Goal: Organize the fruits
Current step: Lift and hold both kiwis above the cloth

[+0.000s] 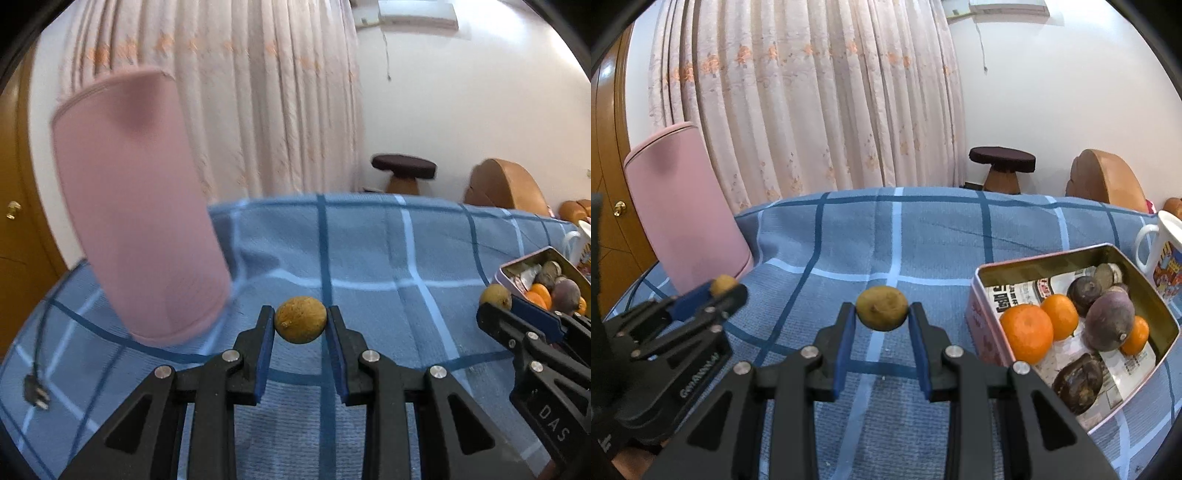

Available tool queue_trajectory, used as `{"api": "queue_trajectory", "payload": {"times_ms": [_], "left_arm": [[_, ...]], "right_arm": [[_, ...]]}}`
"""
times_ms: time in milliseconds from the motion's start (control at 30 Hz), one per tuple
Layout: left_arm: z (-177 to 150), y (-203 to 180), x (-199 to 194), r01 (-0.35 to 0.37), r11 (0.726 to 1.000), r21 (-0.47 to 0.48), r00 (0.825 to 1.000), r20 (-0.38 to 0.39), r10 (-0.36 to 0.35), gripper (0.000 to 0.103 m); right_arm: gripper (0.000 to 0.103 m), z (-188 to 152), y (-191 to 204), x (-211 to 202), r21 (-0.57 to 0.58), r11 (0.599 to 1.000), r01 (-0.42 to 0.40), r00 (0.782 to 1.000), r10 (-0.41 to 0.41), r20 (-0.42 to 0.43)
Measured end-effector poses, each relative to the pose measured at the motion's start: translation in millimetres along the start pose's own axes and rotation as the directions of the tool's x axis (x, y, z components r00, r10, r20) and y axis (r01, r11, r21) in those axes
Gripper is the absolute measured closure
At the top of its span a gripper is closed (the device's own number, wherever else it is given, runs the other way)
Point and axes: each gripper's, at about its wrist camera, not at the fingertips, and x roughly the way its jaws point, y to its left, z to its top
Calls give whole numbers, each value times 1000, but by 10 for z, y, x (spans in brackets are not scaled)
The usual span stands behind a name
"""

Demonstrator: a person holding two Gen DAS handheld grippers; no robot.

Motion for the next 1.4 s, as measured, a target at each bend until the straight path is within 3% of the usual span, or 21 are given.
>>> {"api": "queue_trajectory", "payload": {"times_ms": [400, 1400], "left_arm": [[-101, -58, -239, -13, 1000, -17, 999, 43, 14, 73], [-192, -304, -412, 13, 998, -69, 999, 52, -9, 73]], "right_arm": [[70, -41, 30, -155, -29, 999, 25, 999, -23, 46], [70, -170, -78, -425, -40, 998, 53, 996, -50, 72]]}}
